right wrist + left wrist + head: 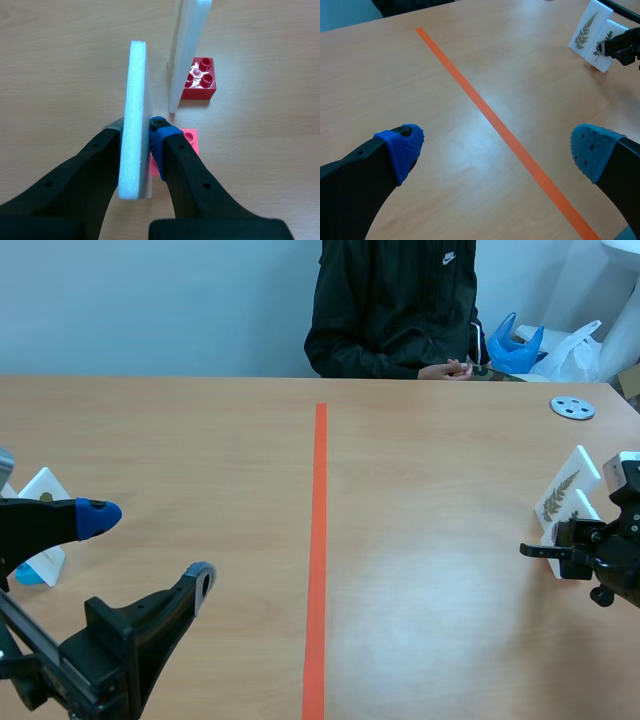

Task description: Sort the leaf by its shape. The table is split by an orange tape line. A compound leaf with several leaflets goes to the left side, a simple leaf with one blade goes to the right side. Return to the home posture when a red brick is placed on the table.

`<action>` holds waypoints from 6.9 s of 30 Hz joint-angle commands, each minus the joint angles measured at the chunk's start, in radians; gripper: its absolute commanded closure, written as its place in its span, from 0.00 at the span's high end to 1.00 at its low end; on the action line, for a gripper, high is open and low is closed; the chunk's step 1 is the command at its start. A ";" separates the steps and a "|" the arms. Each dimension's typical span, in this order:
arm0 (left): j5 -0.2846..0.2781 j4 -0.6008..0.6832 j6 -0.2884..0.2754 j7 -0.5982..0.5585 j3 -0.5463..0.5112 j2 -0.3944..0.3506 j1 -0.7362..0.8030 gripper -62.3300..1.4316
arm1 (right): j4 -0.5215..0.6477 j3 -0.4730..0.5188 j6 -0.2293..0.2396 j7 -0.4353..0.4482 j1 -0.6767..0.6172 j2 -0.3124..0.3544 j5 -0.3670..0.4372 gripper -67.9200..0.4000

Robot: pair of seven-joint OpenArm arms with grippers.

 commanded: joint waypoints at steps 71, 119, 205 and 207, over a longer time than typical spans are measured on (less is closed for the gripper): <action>-0.010 0.006 -0.002 -0.014 -0.005 0.002 0.000 1.00 | 0.935 0.199 0.393 -0.113 -0.622 0.104 0.153 1.00; -0.010 0.006 -0.002 -0.014 -0.005 0.002 0.000 1.00 | 0.935 0.107 0.310 -0.131 -0.614 0.102 0.127 1.00; -0.010 0.006 -0.002 -0.014 -0.005 0.002 0.000 1.00 | 0.204 -0.597 0.254 0.154 0.033 -0.061 -0.376 0.03; -0.010 0.006 -0.002 -0.014 -0.005 0.002 0.000 1.00 | 0.220 -0.571 0.254 0.154 0.032 -0.061 -0.376 0.03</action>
